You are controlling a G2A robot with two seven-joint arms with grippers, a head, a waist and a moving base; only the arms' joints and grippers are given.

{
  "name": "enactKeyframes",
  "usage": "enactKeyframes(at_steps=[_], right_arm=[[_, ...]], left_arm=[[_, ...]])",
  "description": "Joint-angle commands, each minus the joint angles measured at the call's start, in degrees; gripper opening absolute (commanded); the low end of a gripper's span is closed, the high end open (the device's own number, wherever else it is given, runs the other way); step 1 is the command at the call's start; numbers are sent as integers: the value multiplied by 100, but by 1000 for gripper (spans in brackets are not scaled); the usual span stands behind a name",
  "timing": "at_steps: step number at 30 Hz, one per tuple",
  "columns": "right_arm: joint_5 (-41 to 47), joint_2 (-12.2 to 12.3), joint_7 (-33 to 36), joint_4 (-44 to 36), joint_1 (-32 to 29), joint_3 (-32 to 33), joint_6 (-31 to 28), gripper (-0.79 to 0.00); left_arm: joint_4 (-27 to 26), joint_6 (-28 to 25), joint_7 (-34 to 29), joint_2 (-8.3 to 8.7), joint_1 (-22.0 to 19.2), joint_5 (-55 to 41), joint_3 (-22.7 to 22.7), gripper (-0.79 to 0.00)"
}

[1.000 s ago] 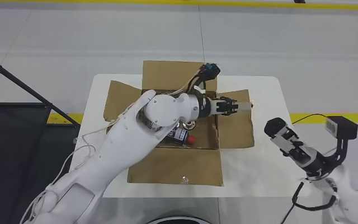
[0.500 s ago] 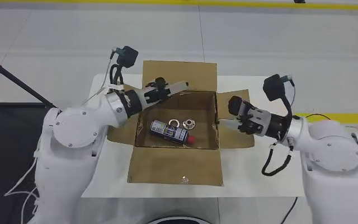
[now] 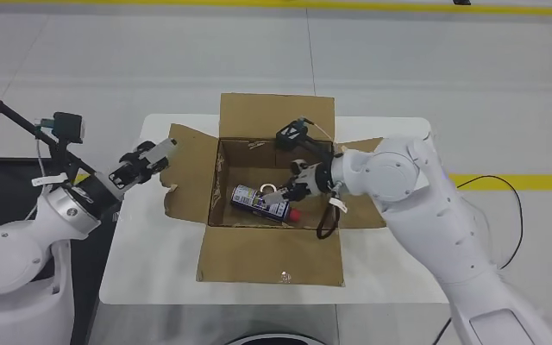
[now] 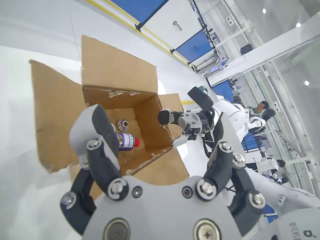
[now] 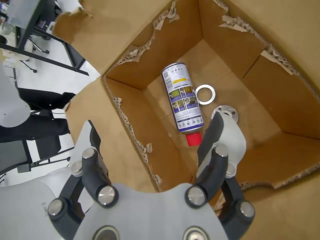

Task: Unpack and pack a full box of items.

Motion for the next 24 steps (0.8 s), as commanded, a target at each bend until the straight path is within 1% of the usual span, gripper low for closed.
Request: enactKeyframes(at_steps=[1, 3, 12, 14, 17, 19, 21, 24], right_arm=[[20, -20, -8, 50, 58, -73, 33, 0], [20, -20, -8, 50, 58, -73, 33, 0], [20, -20, -8, 50, 58, -73, 33, 0], [-31, -25, -158, 87, -17, -115, 16, 0], [-151, -102, -370, 231, 45, -448, -415, 0], [-534, -184, -347, 419, 257, -753, -250, 0], [-540, -292, -561, 553, 395, -1009, -395, 0], [-632, -450, -651, 940, 632, -1364, -471, 0]], left_arm=[[30, -134, -13, 9, 177, -136, -173, 0], [24, -364, -27, 18, 293, -224, -263, 0], [24, -364, -27, 18, 293, -224, -263, 0], [24, -364, -27, 18, 293, -224, -263, 0], [40, -362, 45, 17, 311, -232, -253, 0], [106, -346, 265, 12, 370, -317, -221, 0], [148, -285, 490, 10, 428, -360, -211, 0], [198, -229, 766, 6, 542, -383, -174, 0]])
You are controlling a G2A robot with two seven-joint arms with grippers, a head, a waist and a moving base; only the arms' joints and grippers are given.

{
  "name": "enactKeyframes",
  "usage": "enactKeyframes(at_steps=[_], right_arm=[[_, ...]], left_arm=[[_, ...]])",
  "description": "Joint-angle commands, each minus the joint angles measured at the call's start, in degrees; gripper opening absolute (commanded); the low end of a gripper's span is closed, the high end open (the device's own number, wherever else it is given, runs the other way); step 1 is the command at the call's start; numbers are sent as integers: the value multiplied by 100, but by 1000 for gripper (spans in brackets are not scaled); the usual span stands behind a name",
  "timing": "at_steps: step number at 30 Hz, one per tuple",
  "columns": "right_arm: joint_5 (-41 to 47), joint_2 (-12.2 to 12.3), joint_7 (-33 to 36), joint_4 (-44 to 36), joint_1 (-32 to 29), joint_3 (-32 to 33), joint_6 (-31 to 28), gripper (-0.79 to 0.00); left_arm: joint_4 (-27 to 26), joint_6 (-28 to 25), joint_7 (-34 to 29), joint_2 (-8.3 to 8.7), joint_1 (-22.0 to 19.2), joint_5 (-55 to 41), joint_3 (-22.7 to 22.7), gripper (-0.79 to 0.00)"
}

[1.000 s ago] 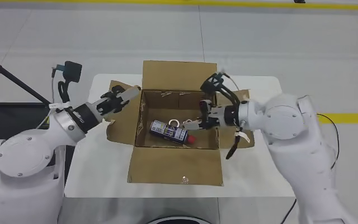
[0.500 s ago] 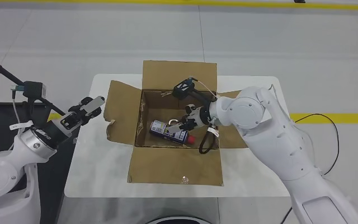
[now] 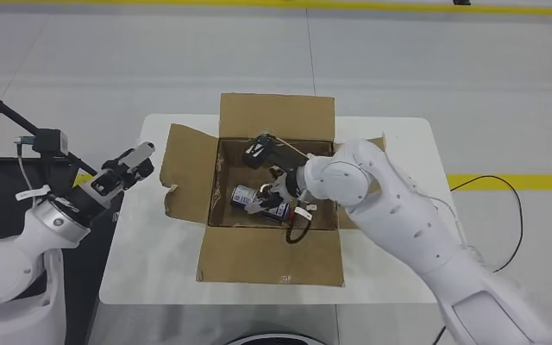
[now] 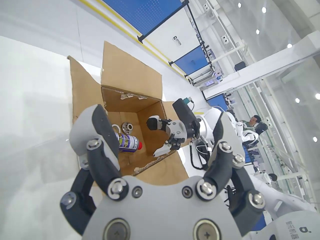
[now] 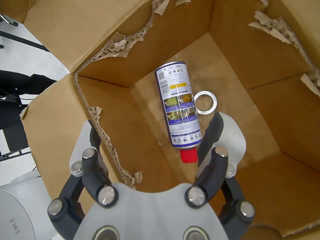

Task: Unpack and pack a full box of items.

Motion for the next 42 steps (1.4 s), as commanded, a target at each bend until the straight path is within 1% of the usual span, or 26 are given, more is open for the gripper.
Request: enactKeyframes(at_steps=[1, 6, 11, 19, 21, 25, 27, 29, 33, 34, 35, 36, 37, 38, 39, 42], right_arm=[[-24, -94, -64, 281, 132, -193, -37, 0], [-107, -367, -164, 1044, 417, -667, -137, 0], [-158, -649, -256, 1614, 617, -1060, -319, 0], [-285, -1090, -209, 2272, 853, -1545, -488, 0], [-310, -1192, -170, 2410, 893, -1633, -493, -25], [-386, -1377, -105, 2655, 962, -1772, -492, -37], [-427, -1462, -38, 2770, 990, -1834, -483, -55], [-457, -1543, 15, 2877, 1010, -1886, -482, -151], [-511, -1689, 70, 3075, 1055, -1946, -474, -431], [-522, -1720, 68, 3118, 1066, -1950, -470, -474], [-537, -1749, 74, 3153, 1078, -1955, -473, -499], [-551, -1776, 72, 3182, 1092, -1954, -475, -591], [-566, -1798, 73, 3215, 1108, -1947, -467, -659], [-582, -1817, 69, 3239, 1122, -1938, -458, -751], [-602, -1833, 73, 3256, 1139, -1928, -455, -785], [-665, -1857, 111, 3266, 1197, -1871, -411, -785]], left_arm=[[28, 20, 173, -4, 74, -48, 31, 0], [20, -73, 465, -11, 279, -189, 105, 0], [-24, -135, 562, -2, 426, -242, 172, 0], [-24, -135, 562, -2, 426, -242, 172, 0], [-24, -135, 562, -2, 426, -242, 172, 0], [-24, -135, 562, -2, 426, -242, 172, 0], [-24, -135, 562, -2, 426, -242, 172, 0], [-24, -135, 562, -2, 426, -242, 172, 0], [-24, -135, 562, -2, 426, -242, 172, 0], [-24, -135, 562, -2, 426, -242, 172, 0], [-24, -135, 562, -2, 426, -242, 172, 0], [-24, -135, 562, -2, 426, -242, 172, 0], [-24, -135, 562, -2, 426, -242, 172, 0], [-24, -135, 562, -2, 426, -242, 172, 0], [-24, -135, 562, -2, 426, -242, 172, 0], [-24, -135, 562, -2, 426, -242, 172, 0]])
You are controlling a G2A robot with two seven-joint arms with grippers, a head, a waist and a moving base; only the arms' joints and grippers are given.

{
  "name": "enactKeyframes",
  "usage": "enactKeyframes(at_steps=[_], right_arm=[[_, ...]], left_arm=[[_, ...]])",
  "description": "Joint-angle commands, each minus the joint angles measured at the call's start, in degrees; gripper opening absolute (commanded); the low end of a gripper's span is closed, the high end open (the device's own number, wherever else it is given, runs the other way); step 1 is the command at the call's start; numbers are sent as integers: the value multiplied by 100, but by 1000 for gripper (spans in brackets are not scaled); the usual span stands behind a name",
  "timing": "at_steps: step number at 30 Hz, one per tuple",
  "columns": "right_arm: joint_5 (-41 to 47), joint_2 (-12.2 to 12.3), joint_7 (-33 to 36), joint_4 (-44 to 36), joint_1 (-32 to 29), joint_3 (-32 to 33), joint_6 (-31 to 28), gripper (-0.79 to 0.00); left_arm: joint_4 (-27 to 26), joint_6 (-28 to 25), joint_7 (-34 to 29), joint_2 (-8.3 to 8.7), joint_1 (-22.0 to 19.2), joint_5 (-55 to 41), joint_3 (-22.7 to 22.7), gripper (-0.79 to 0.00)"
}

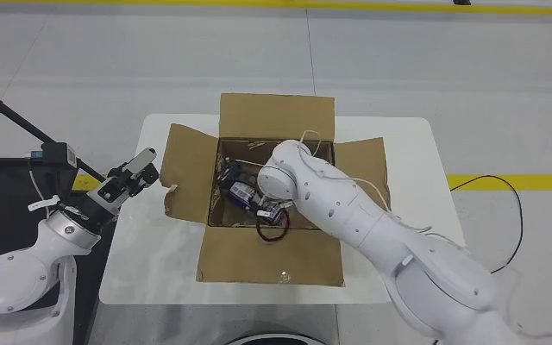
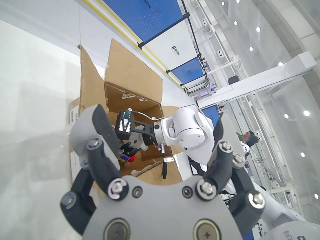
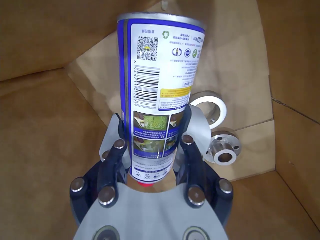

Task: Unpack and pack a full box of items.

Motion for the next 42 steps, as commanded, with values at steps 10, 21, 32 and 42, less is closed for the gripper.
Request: enactKeyframes(at_steps=[10, 21, 32, 42], right_arm=[[122, 233, 147, -461, 9, 608, -131, -785], [-57, 1050, 691, -2397, -821, 1998, -303, -785], [-828, 1640, 928, -4623, -1960, 3518, 138, -785], [-1462, 1994, 1240, -6649, -2851, 5235, 921, -785]], left_arm=[[0, 0, 0, 0, 0, 0, 0, 0], [0, 0, 0, 0, 0, 0, 0, 0], [0, 0, 0, 0, 0, 0, 0, 0], [0, 0, 0, 0, 0, 0, 0, 0]])
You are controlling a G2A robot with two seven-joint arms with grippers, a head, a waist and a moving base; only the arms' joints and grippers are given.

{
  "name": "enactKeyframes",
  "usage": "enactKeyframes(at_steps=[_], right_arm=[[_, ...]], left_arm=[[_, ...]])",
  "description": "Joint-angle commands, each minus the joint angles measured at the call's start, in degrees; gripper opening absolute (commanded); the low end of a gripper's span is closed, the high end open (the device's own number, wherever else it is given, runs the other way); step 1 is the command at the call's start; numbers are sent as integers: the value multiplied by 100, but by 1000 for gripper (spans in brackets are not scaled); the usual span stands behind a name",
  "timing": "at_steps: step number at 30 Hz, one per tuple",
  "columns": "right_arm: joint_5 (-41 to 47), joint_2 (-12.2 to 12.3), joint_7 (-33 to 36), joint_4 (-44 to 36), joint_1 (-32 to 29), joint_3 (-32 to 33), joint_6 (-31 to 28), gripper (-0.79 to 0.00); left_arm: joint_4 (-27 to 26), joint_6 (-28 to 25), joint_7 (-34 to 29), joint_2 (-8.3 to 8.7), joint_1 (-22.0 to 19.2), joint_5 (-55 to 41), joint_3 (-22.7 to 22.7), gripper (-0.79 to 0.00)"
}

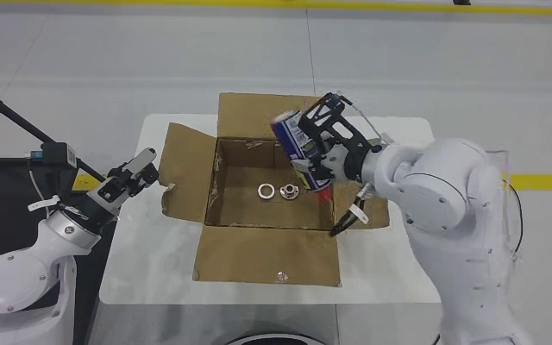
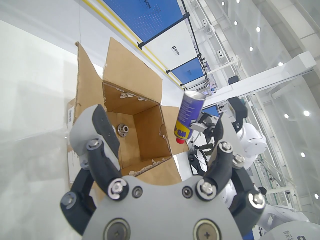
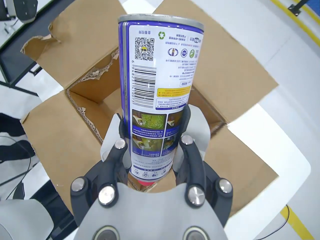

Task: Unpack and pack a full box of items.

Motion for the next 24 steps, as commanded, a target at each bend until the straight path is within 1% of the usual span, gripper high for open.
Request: enactKeyframes(at_steps=[1, 12, 14, 17, 20, 22, 24], right_arm=[[-90, 19, 32, -145, -74, 126, 94, -785], [-90, 19, 32, -145, -74, 126, 94, -785], [-299, 36, -84, -71, -184, 104, 122, -785], [-1043, 90, 21, -66, -211, 317, 508, -785], [-1395, 148, 133, -202, -331, 710, 773, -785], [-1759, 196, 317, -265, -420, 954, 843, -785], [-1945, 232, 478, -250, -489, 1152, 872, -785]], left_arm=[[0, 0, 0, 0, 0, 0, 0, 0], [0, 0, 0, 0, 0, 0, 0, 0], [0, 0, 0, 0, 0, 0, 0, 0], [0, 0, 0, 0, 0, 0, 0, 0], [0, 0, 0, 0, 0, 0, 0, 0], [0, 0, 0, 0, 0, 0, 0, 0], [0, 0, 0, 0, 0, 0, 0, 0]])
